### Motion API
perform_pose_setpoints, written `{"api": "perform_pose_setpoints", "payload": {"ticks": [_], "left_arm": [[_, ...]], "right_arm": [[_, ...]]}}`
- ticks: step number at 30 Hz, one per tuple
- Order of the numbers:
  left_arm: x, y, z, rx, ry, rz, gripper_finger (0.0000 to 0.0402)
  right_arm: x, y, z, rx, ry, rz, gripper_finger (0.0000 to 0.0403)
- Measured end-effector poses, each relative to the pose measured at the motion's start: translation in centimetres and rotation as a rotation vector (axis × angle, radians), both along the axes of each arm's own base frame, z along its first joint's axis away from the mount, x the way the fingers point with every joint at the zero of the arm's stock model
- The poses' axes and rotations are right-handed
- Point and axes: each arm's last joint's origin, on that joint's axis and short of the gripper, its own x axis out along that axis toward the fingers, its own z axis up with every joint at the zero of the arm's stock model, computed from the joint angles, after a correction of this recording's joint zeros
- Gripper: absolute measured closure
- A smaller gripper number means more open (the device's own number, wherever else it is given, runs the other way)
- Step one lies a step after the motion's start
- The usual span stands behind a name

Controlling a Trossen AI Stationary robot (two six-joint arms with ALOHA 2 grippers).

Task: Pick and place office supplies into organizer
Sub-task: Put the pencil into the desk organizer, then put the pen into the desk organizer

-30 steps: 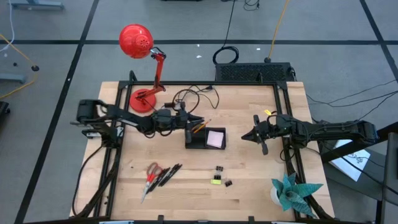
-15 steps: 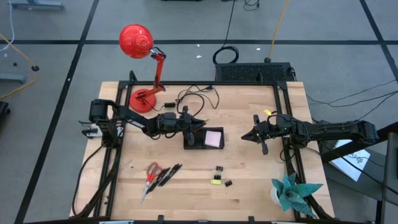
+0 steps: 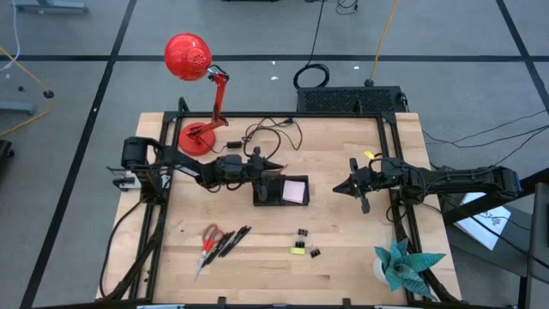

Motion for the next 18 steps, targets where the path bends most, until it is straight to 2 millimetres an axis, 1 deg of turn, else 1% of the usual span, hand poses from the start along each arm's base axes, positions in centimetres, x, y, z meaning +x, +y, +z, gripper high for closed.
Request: {"api": "perform_pose_setpoints", "payload": {"ticks": [4, 6, 8, 11, 13, 15, 17, 18], "left_arm": [[-0.2, 0.0, 1.0, 0.020, -0.027, -0.001, 0.0209], [-0.4, -0.1, 1.9, 0.051, -0.039, -0.003, 0.0201], [-0.9, -0.2, 3.2, 0.086, -0.039, -0.008, 0.0196], [-2.2, -1.0, 5.8, 0.094, -0.027, 0.021, 0.0195], [-3.4, -2.1, 7.8, 0.092, 0.031, 0.027, 0.0195], [-4.6, -3.7, 9.2, 0.102, 0.132, 0.021, 0.0198], [-5.7, -5.6, 10.3, 0.120, 0.219, 0.008, 0.0211], [-6.3, -6.6, 10.4, 0.136, 0.262, 0.001, 0.0222]], "right_arm": [[0.0, 0.0, 0.0, -0.005, -0.006, 0.001, 0.0399], [0.0, 0.0, 0.1, -0.007, -0.010, 0.001, 0.0399], [0.0, 0.0, 0.1, -0.008, -0.012, 0.002, 0.0399], [0.0, 0.0, 0.1, -0.007, -0.012, 0.005, 0.0399], [0.0, 0.0, 0.1, -0.007, -0.010, 0.005, 0.0399], [0.0, 0.0, 0.1, -0.006, -0.006, 0.005, 0.0399], [0.0, 0.0, 0.0, -0.006, -0.001, 0.005, 0.0399], [0.0, 0.0, 0.0, -0.006, 0.002, 0.006, 0.0399]]}}
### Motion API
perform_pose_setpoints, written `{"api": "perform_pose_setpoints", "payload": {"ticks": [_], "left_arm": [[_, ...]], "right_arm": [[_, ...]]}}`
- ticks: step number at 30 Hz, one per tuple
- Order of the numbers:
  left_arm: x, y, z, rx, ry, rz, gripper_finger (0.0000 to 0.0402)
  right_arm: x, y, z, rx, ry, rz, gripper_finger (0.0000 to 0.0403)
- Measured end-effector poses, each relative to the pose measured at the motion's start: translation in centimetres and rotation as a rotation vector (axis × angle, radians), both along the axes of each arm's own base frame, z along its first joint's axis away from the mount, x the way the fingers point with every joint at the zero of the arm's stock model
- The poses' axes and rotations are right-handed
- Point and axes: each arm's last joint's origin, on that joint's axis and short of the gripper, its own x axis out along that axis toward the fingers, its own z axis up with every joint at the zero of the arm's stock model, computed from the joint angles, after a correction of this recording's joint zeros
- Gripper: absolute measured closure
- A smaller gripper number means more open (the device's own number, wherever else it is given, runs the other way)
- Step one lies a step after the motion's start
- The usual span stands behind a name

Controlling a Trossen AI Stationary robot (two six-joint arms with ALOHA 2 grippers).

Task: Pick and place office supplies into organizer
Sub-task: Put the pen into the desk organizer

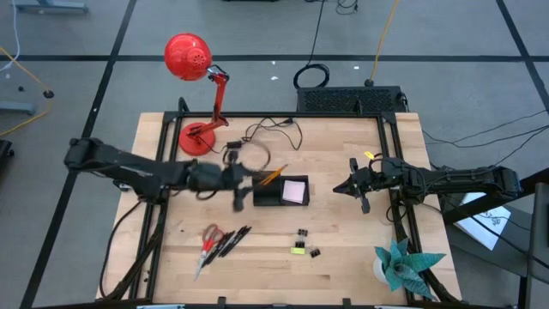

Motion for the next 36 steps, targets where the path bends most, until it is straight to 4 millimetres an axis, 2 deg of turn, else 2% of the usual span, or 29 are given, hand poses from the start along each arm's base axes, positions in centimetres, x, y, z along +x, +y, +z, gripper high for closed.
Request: {"api": "perform_pose_setpoints", "payload": {"ticks": [5, 10, 15, 18, 21, 28, 31, 36], "left_arm": [[-2.1, -3.8, -0.5, -0.023, 0.082, -0.095, 0.0305], [-3.2, -5.1, -2.0, -0.068, 0.105, -0.146, 0.0390], [-3.7, -5.4, -3.6, -0.051, 0.065, -0.245, 0.0388], [-3.8, -5.4, -3.9, -0.035, 0.010, -0.309, 0.0397], [-3.7, -5.4, -3.8, -0.029, -0.029, -0.328, 0.0395], [-3.5, -5.3, -3.6, -0.116, -0.067, -0.211, 0.0398], [-3.3, -5.5, -4.3, -0.148, -0.026, -0.197, 0.0392], [-3.3, -6.6, -6.5, -0.148, 0.074, -0.103, 0.0394]], "right_arm": [[0.0, 0.0, -0.2, -0.008, 0.019, 0.005, 0.0399], [-0.4, 0.1, -1.5, 0.011, 0.027, 0.002, 0.0399], [-0.3, 0.0, -0.9, 0.043, -0.071, -0.006, 0.0399], [-0.3, 0.0, -1.3, 0.058, -0.023, -0.009, 0.0399], [-0.3, 0.0, -1.0, 0.053, -0.061, -0.007, 0.0399], [-0.2, 0.0, -0.1, -0.042, -0.166, 0.005, 0.0399], [-0.2, 0.0, 0.5, -0.127, -0.238, 0.012, 0.0399], [-0.2, 0.0, 1.1, -0.112, -0.301, 0.007, 0.0399]]}}
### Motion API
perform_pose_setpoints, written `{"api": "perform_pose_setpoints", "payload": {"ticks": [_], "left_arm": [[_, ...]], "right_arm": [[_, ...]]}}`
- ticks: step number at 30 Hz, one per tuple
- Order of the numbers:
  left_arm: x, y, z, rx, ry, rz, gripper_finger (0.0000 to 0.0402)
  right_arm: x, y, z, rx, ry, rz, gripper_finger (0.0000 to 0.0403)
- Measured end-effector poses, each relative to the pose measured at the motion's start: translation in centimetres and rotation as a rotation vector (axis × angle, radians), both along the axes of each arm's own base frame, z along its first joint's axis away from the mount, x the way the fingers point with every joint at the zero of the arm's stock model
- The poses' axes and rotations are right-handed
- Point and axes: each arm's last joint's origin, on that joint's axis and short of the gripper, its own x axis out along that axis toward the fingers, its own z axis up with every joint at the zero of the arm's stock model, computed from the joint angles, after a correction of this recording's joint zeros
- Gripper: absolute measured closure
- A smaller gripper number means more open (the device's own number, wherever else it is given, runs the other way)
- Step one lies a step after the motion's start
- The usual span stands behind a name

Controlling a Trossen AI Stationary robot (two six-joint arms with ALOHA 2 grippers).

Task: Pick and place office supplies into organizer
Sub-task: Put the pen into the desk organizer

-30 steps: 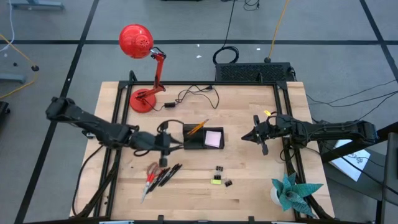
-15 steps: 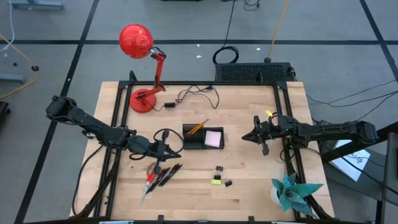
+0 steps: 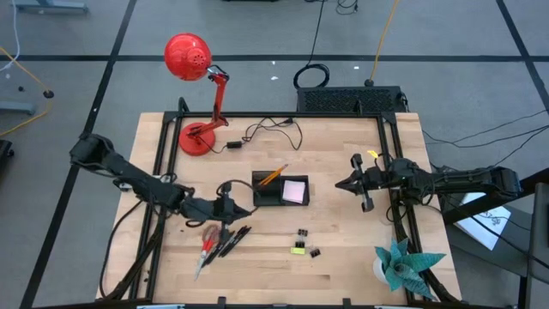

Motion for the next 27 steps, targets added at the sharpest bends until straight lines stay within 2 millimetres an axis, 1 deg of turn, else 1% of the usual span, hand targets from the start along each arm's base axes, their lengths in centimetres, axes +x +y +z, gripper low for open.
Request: {"api": "perform_pose_setpoints", "payload": {"ticks": [3, 6, 11, 15, 17, 19, 22, 24, 27], "left_arm": [[-0.6, -0.8, -1.5, -0.060, 0.097, 0.079, 0.0397], [-1.6, -2.0, -2.8, -0.092, 0.163, 0.162, 0.0396], [-2.6, -3.8, -3.5, -0.093, 0.135, 0.222, 0.0395], [-2.7, -4.1, -3.8, -0.140, 0.108, 0.280, 0.0388], [-2.1, -4.2, -3.7, -0.183, 0.119, 0.280, 0.0387], [-1.3, -4.7, -3.6, -0.208, 0.154, 0.235, 0.0381], [0.4, -5.7, -3.3, -0.184, 0.190, 0.173, 0.0353], [1.4, -6.3, -3.3, -0.124, 0.226, 0.142, 0.0321], [2.0, -6.8, -3.1, -0.060, 0.332, 0.128, 0.0265]], "right_arm": [[0.0, 0.0, 0.2, -0.002, -0.022, -0.010, 0.0399], [0.0, -0.2, 0.3, 0.003, -0.026, -0.057, 0.0399], [0.0, -0.4, 0.3, 0.011, -0.029, -0.141, 0.0399], [0.0, -0.5, 0.3, 0.013, -0.028, -0.165, 0.0399], [0.0, -0.5, 0.3, 0.013, -0.028, -0.163, 0.0399], [0.0, -0.5, 0.3, 0.013, -0.028, -0.162, 0.0399], [0.0, -0.5, 0.2, 0.030, -0.024, -0.160, 0.0399], [0.0, -0.5, 0.2, 0.065, -0.020, -0.156, 0.0399], [0.0, -0.5, 0.3, 0.093, -0.023, -0.153, 0.0399]]}}
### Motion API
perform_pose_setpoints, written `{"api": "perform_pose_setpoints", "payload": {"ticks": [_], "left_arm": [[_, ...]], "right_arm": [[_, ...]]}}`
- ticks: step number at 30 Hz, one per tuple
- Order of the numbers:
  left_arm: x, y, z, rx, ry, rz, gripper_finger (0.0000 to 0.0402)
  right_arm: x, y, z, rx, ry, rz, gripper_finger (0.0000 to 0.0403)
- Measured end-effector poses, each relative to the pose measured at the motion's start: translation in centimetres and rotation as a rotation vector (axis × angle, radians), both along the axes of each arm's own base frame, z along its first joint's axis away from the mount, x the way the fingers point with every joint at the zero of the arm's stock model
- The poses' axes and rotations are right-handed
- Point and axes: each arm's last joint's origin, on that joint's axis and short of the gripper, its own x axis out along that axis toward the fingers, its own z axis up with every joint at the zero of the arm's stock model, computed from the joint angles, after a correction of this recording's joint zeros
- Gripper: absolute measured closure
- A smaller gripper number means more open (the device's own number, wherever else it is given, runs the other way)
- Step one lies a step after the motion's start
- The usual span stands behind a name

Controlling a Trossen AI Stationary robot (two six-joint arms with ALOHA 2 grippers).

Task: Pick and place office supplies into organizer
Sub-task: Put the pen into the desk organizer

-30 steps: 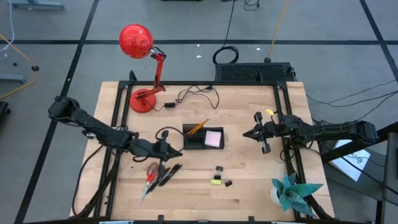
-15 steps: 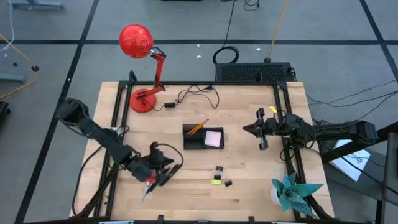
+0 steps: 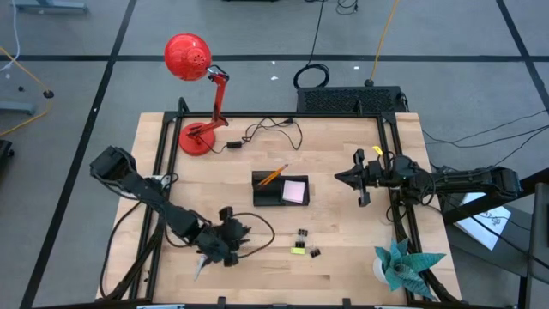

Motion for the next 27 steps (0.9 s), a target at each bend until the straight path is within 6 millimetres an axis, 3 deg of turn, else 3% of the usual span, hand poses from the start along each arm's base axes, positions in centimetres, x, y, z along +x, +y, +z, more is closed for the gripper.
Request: {"api": "perform_pose_setpoints", "payload": {"ticks": [5, 9, 13, 27], "left_arm": [[0.3, 0.7, 1.3, 0.009, 0.155, 0.157, 0.0186], [1.3, 1.2, 2.5, -0.131, 0.237, 0.179, 0.0164], [2.4, 1.6, 2.6, -0.236, 0.290, 0.138, 0.0176], [3.1, 2.3, -0.2, -0.197, 0.417, 0.123, 0.0261]], "right_arm": [[0.0, 0.0, 0.0, -0.003, 0.002, 0.001, 0.0399], [0.0, 0.0, 0.0, -0.026, -0.001, -0.002, 0.0399], [0.0, 0.0, -0.1, -0.026, 0.012, -0.002, 0.0399], [0.0, 0.0, -0.2, -0.061, 0.016, -0.005, 0.0399]]}}
